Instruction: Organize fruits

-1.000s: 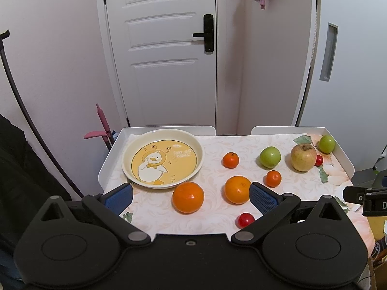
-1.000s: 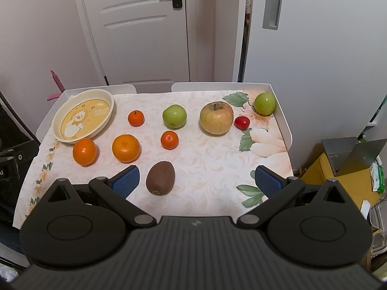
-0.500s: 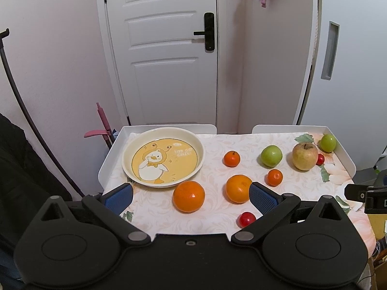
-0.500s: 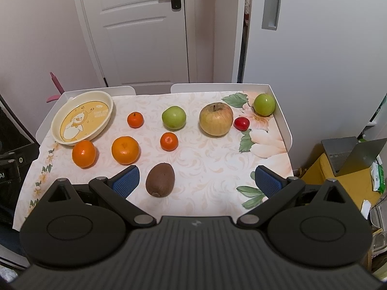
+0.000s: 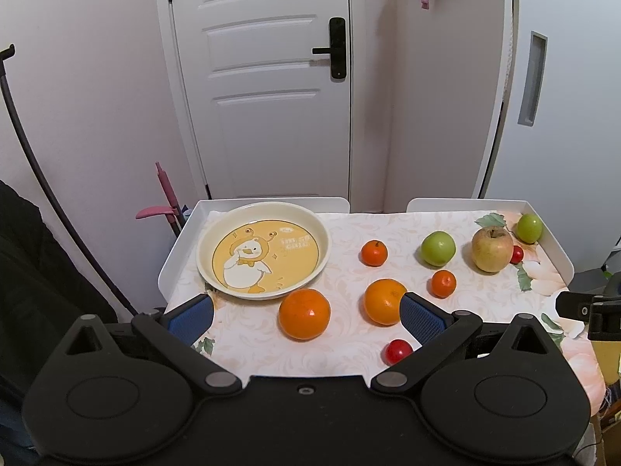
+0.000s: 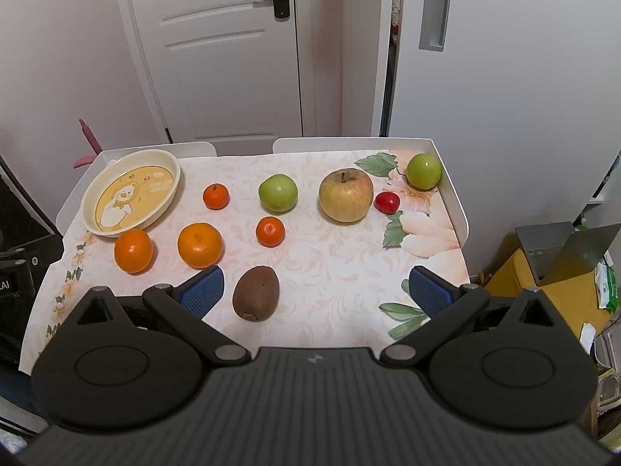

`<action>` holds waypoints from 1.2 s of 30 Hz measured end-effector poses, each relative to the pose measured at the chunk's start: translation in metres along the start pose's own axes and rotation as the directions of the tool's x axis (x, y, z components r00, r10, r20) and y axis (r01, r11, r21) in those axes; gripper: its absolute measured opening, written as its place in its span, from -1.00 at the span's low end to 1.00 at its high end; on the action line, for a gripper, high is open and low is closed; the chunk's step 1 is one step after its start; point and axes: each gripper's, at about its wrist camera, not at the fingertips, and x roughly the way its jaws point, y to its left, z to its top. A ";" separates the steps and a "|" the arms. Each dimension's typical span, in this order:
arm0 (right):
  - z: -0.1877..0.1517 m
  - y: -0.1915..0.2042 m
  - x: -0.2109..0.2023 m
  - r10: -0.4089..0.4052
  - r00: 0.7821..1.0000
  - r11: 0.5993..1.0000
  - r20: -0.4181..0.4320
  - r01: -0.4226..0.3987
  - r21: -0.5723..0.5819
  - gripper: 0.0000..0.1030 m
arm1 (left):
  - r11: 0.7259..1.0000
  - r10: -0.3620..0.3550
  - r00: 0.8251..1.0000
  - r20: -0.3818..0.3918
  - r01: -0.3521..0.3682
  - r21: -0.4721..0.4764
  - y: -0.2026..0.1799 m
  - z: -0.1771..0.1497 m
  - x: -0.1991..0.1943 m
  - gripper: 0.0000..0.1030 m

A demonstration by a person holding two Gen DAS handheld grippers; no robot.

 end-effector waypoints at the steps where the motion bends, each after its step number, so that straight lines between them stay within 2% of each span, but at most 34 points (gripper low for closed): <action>1: 0.000 0.000 0.000 -0.001 1.000 1.000 0.000 0.001 -0.001 1.00 | 1.000 0.000 1.000 0.000 0.000 0.000 0.000 0.000 0.000 1.00; 36: 0.005 -0.006 0.001 0.016 1.000 1.000 -0.007 -0.016 -0.005 1.00 | 1.000 0.017 1.000 -0.014 -0.017 0.010 -0.011 0.005 0.003 1.00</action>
